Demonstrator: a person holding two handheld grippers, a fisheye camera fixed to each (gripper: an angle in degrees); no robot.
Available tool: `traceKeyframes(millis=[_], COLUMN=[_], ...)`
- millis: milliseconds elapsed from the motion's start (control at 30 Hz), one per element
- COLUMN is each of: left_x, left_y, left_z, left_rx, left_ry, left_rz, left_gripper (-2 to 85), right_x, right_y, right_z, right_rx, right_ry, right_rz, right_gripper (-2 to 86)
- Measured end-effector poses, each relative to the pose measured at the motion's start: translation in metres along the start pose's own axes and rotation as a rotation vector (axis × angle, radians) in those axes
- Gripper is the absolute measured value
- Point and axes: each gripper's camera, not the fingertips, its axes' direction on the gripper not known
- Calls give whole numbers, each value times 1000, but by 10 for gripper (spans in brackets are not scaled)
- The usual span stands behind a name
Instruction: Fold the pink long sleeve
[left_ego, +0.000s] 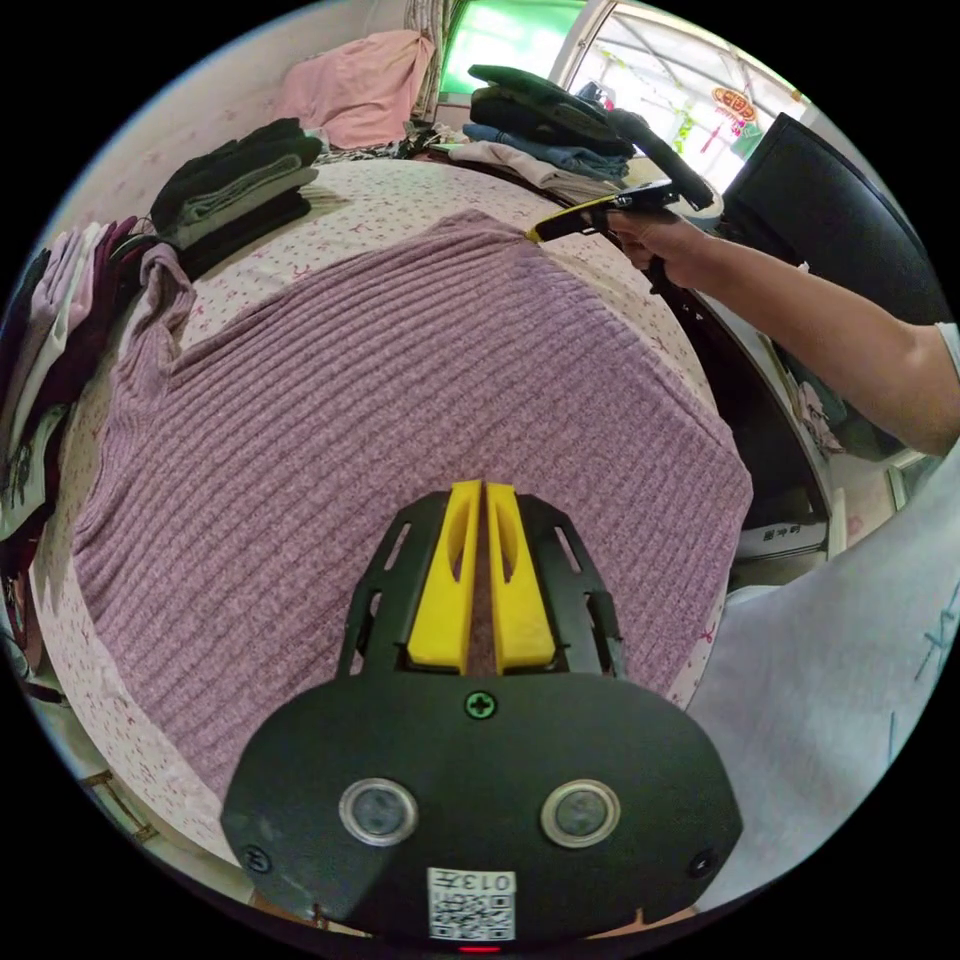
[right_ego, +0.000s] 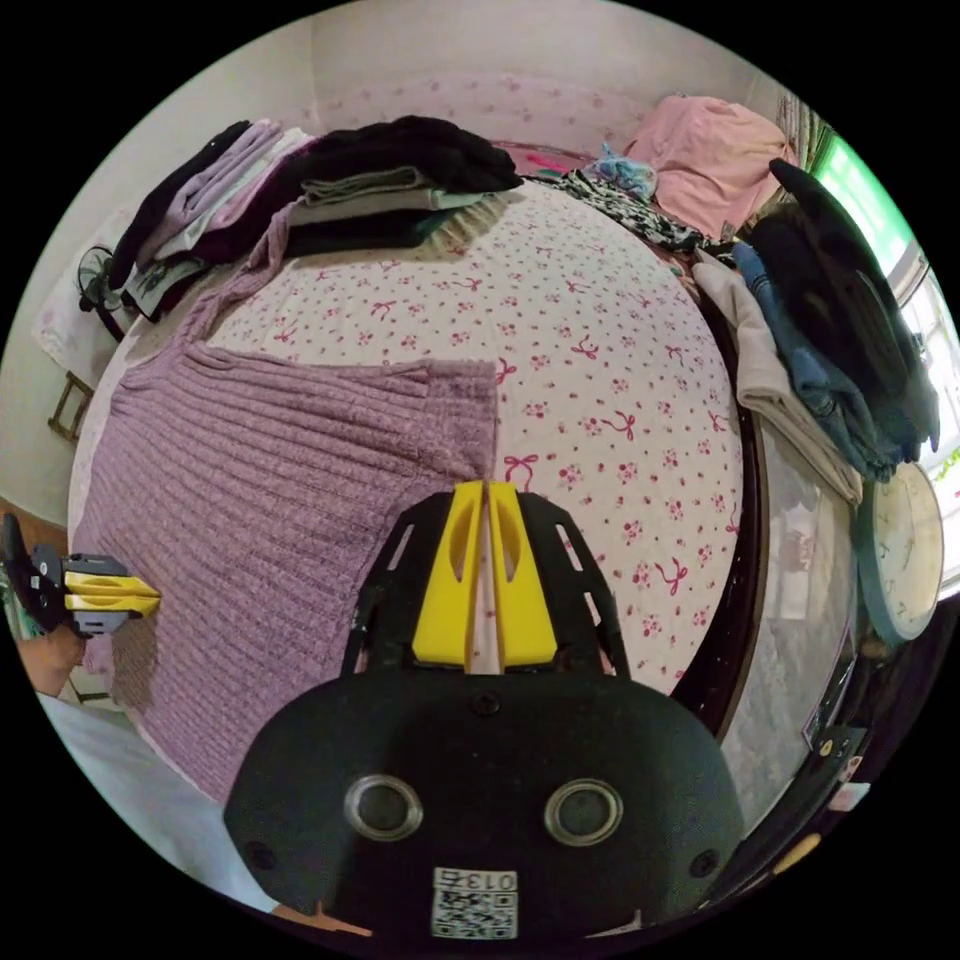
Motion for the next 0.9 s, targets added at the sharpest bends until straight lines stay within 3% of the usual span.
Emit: traceKeyframes(millis=[267,433,700,900], left_x=[5,7,23,66], left_y=[51,103,188,203], left_z=[-40,-63,-86,-74], left_rx=[13,-19,-57,-150], left_ry=[3,-33,104,22], left_rz=[11,-41,-93,39], left_gripper=[6,15,73,90], right_x=[26,19,59,58], right_y=[104,202,359,393], right_z=[-79,-98,-101,-80], right_rx=[113,44,66,19], right_ry=[-103,-169,-637,-749], right_rz=[98,163,558,600], right_gripper=[51,75,101,96])
